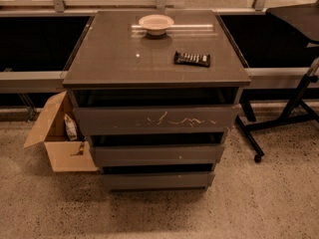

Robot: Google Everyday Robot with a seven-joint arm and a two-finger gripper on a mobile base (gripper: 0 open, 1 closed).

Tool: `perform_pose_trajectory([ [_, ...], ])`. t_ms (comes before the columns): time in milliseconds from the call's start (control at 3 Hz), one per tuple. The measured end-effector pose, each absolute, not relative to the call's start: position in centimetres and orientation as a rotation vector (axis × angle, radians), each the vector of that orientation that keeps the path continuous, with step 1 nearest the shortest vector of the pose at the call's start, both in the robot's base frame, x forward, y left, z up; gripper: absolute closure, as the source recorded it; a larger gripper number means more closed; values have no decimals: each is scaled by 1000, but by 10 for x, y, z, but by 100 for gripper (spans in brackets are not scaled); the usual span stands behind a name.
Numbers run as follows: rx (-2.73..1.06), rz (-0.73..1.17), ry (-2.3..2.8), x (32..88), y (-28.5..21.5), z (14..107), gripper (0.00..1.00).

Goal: Open middle drawer

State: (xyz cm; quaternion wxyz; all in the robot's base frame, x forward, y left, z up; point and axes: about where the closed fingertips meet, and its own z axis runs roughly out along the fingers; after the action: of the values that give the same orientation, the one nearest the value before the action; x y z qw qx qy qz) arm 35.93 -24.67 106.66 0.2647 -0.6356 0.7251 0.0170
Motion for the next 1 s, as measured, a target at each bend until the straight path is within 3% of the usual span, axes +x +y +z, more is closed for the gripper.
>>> perform_pose_trajectory([
  [333, -1615, -74, 1897, 329, -283, 1112, 0],
  [1000, -1618, -35, 1860, 339, -278, 1094, 0],
])
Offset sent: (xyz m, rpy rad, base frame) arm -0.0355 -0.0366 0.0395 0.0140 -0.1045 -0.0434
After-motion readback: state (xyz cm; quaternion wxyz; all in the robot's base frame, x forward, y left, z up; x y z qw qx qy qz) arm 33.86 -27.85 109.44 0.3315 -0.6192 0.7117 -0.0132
